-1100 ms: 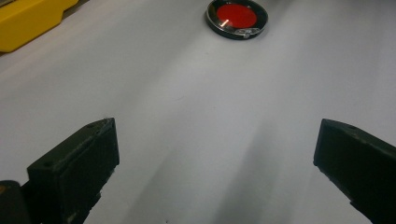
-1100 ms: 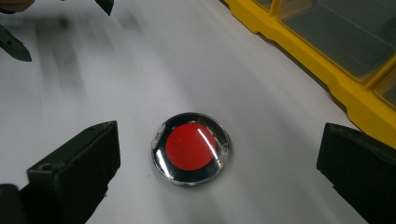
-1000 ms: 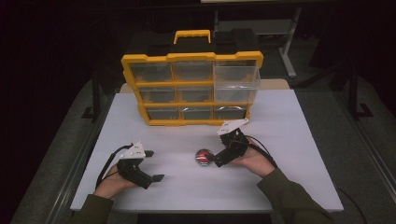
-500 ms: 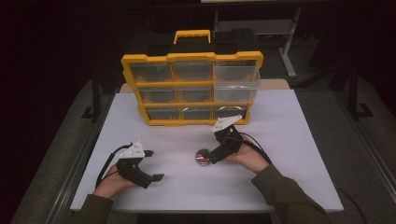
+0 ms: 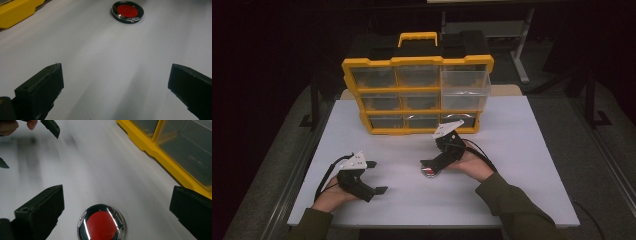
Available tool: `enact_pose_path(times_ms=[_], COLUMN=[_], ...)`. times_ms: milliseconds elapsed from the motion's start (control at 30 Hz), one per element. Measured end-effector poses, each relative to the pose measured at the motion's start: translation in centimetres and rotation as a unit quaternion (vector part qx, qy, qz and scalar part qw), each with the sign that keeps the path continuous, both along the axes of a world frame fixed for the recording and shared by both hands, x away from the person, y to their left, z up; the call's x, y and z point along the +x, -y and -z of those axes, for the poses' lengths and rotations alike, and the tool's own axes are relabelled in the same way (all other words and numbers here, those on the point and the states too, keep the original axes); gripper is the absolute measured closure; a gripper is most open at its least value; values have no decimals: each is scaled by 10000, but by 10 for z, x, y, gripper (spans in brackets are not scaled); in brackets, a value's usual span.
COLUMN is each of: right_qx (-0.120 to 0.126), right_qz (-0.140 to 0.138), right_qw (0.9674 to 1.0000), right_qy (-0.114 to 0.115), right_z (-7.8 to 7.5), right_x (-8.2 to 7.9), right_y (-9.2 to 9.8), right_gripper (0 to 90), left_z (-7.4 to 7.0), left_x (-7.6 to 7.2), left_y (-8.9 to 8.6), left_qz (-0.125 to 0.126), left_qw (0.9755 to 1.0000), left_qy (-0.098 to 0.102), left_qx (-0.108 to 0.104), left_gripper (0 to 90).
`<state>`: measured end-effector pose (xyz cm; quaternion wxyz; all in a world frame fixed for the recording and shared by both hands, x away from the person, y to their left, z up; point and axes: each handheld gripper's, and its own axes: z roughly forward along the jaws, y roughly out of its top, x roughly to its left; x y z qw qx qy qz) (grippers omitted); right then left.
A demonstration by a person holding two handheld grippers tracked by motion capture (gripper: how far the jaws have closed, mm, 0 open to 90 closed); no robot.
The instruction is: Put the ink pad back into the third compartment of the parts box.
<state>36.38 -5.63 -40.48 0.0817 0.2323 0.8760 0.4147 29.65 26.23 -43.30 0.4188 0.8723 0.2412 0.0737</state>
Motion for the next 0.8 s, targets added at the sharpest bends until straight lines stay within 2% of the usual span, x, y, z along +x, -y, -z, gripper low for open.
enact_pose_path(times_ms=[67,133,267,400,800], right_qx=[6,-16,-13,-124,-473], right_qz=[33,-99,-36,-133,-323], right_qw=[10000,9999,10000,9998,9983], right_qy=[-33,114,-43,0,-129], right_z=[-1,0,-1,0,7], right_x=[0,4,3,6,7], right_y=[-2,-2,-7,-8,-12], right_gripper=[0,0,0,0,0], left_z=[0,0,0,0,0], left_x=[0,0,0,0,0], left_y=[0,0,0,0,1], left_qz=[-3,-6,-3,-2,23], left_qw=[10000,10000,10000,10000,10000], left_qy=[-3,-11,-16,-2,0], left_qx=[2,5,6,24,16], left_gripper=[0,0,0,0,0])
